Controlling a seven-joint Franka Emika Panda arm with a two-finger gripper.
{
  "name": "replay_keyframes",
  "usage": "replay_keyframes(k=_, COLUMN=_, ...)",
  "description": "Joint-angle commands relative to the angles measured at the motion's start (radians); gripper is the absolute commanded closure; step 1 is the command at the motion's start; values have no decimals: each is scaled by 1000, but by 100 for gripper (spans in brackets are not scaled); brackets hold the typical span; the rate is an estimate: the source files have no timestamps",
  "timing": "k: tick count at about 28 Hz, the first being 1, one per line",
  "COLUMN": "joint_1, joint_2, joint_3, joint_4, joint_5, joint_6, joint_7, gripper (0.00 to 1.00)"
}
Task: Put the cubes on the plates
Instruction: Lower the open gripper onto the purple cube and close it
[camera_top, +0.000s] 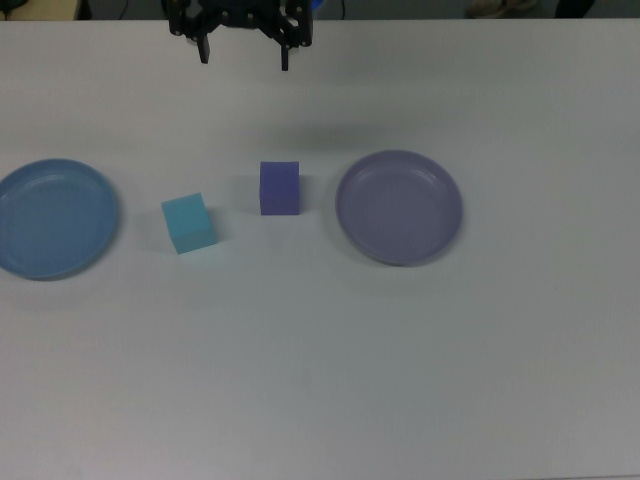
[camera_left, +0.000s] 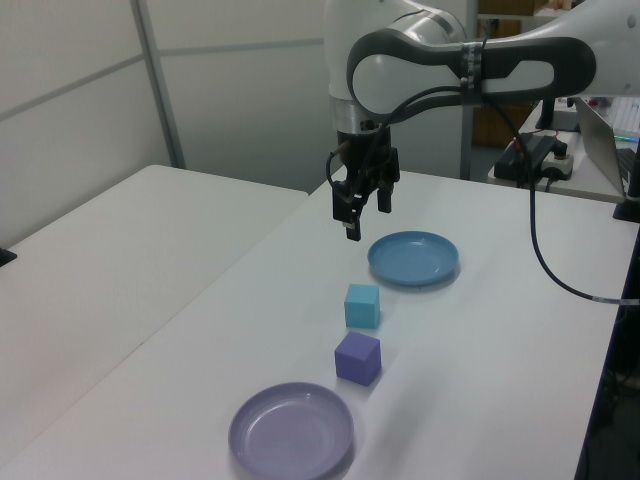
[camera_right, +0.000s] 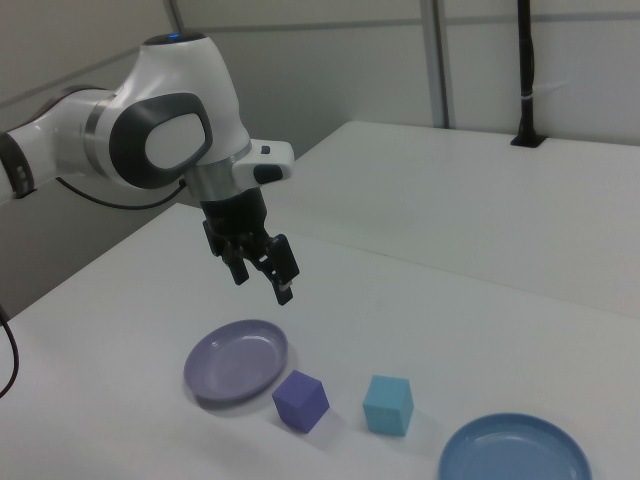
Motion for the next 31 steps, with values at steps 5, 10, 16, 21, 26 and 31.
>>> replay_keyframes(k=5, joint_1=48, joint_2=70, joint_3=7, joint_4=-58, joint_5=-8, joint_6=33, joint_7=-66, gripper=0)
replay_keyframes(k=10, joint_1=65, joint_2=94, joint_3=7, joint_4=-137, joint_5=-13, joint_6=161, joint_7=-52, gripper=0)
replay_keyframes(k=16, joint_1=67, joint_2=152, joint_3=7, joint_4=-178, joint_5=-22, joint_6=219, joint_7=-50, gripper=0)
replay_keyframes(k=21, joint_1=65, joint_2=173, joint_3=7, joint_4=-247, joint_5=-43, joint_6=305, joint_7=-9, gripper=0)
replay_keyframes(k=26, joint_1=58, joint_2=181, joint_3=5, joint_4=-329, joint_5=-57, joint_6=434, joint_7=13, gripper=0)
replay_keyframes(k=31, joint_1=59, joint_2=236, joint_3=5, joint_4=-333, joint_5=-88, joint_6=478, joint_7=57, gripper=0)
